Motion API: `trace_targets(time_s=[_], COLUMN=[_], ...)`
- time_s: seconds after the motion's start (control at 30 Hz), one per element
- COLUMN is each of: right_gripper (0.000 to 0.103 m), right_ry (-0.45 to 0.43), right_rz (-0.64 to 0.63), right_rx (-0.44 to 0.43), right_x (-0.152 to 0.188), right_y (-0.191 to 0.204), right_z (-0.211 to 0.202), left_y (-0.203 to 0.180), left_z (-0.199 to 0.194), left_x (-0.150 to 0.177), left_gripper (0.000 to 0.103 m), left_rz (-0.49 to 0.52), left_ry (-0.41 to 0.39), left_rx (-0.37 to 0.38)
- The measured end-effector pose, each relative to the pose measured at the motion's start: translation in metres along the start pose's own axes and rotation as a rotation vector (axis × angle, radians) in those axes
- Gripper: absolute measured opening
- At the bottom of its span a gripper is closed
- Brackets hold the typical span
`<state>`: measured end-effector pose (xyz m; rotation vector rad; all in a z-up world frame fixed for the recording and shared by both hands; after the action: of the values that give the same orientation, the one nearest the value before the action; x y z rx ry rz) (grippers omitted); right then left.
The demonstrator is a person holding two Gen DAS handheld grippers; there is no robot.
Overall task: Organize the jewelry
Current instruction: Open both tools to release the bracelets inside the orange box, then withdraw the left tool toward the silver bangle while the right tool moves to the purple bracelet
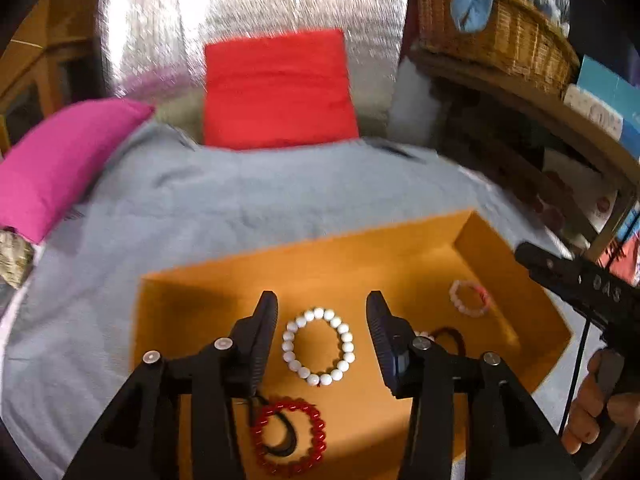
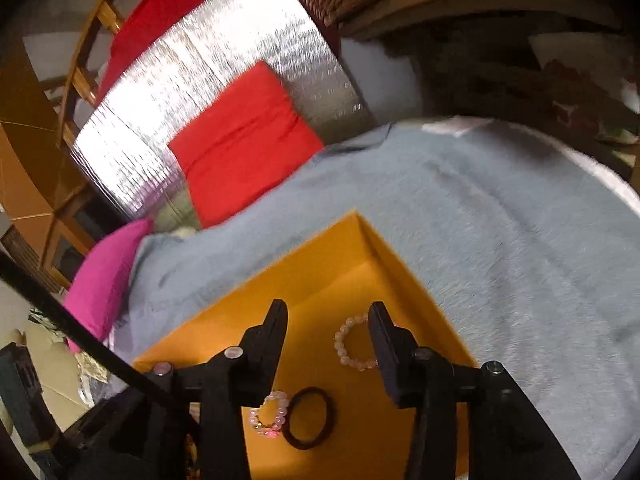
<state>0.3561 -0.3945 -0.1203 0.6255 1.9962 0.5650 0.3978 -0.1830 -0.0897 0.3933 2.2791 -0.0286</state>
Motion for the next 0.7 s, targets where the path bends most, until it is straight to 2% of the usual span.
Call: trace_targets(time_s=[0.13, 0.23, 0.27, 0.37, 0.43, 0.53, 0.63, 0.7], right_gripper=[0.046, 0.046, 0.046, 0.046, 0.046, 0.046, 0.046, 0.046], right_ry=[-0.041, -0.064, -0.064, -0.049, -0.031, 0.012, 0.084, 0.135], right_rz=[-0.033, -0.068, -0.075, -0.109, -0.116, -0.121, -0.078, -0.022], right_rx=[-0.036, -0.060, -0.068, -0.088, -0.099, -0.111, -0.091, -0.091], right_x=[-0.004, 0.002, 0.005, 0.021, 0.033, 0.056, 0.085, 0.098], right_y=[0.017, 0.031, 0.034, 0.043, 0.045, 0.038, 0.022, 0.013], right_z=[-0.035, -0.068, -0.075, -0.099, -0.113, -0.128, -0.134, -0.129], left_y=[0.025, 0.046, 0.055, 0.069, 0.081, 0.094, 0.107, 0.111], left_z=[-0.051, -0.092, -0.106, -0.123, -0.136, -0.139, -0.122, -0.107], left_x=[-0.010, -0.001, 0.008, 0.029, 0.054, 0.097, 0.148, 0.172], left_gripper=[0.059, 0.070, 0.071, 0.071, 0.071, 0.071, 0.071, 0.071], left_rz=[-0.031, -0.055, -0.075, -0.074, -0.064, -0.070, -0.075, -0.056], left_ry=[-0.078, -0.138, -0.157, -0.134, -0.148, -0.115, 0.005, 0.116], left_rx=[-0.056, -0.127, -0.148, -0.192, -0.236, -0.283, -0.290, -0.273])
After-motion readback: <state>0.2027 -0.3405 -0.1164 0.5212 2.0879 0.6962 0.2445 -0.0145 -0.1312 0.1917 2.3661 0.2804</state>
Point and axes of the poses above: each gripper's, at about its wrist camera, not at the fingertips, and z roughly the way its jaws point, y to its left, x to its underside, the point moved 5 cm from there along z, roughly the way its jaws point, and after that the axes turned 13 degrees about -x, right-handed, at the moved point
